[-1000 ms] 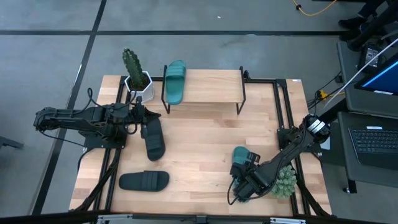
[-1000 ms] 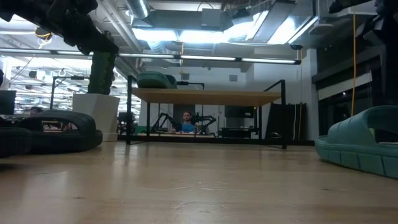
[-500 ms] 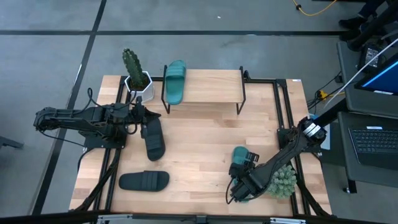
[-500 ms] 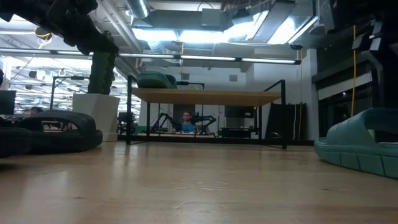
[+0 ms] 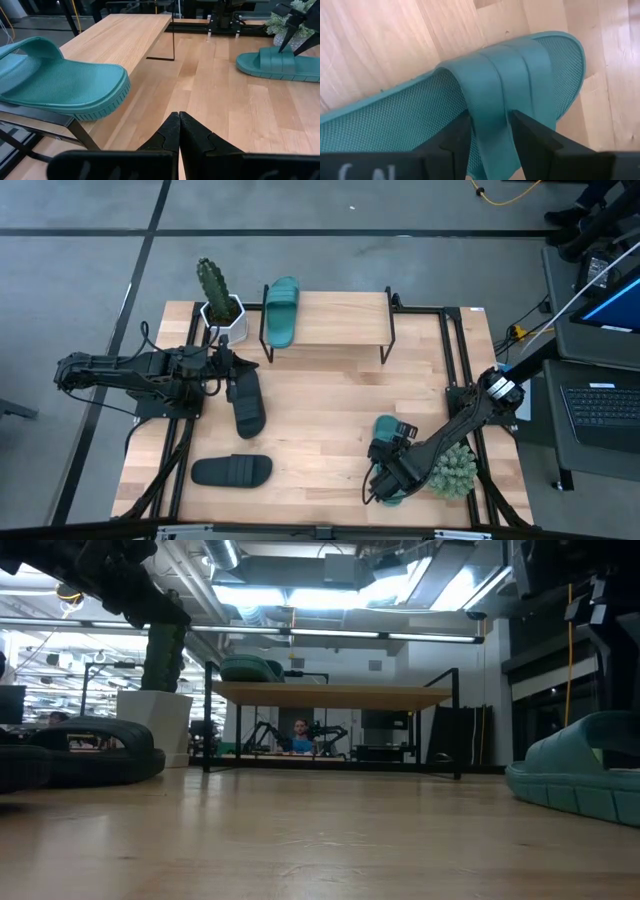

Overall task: Pick and place slides into the shelf
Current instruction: Put the green slipper on the shelf

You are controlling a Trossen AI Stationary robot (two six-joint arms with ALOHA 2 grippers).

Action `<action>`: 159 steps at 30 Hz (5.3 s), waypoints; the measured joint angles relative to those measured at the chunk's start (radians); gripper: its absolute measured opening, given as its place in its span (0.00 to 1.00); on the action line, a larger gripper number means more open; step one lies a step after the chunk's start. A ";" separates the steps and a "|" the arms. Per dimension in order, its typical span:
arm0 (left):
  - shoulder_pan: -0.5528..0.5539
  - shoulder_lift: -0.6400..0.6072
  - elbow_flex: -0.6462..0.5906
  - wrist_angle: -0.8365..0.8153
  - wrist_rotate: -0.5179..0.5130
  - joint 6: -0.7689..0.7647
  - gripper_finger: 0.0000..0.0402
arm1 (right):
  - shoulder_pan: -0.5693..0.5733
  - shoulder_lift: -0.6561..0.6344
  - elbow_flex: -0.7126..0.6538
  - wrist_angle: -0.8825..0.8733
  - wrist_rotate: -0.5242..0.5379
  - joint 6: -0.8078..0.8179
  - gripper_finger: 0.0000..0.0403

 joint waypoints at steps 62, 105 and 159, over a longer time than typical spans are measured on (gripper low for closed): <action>0.000 0.000 0.000 0.000 0.000 0.000 0.00 | -0.014 0.000 0.333 -0.302 0.132 0.003 0.02; 0.000 0.000 0.000 -0.024 0.000 0.006 0.00 | -0.383 -0.007 0.597 -0.393 0.660 -0.665 0.02; 0.000 0.000 0.000 0.072 0.000 0.112 0.00 | -0.907 0.051 0.597 0.350 0.400 -1.450 0.02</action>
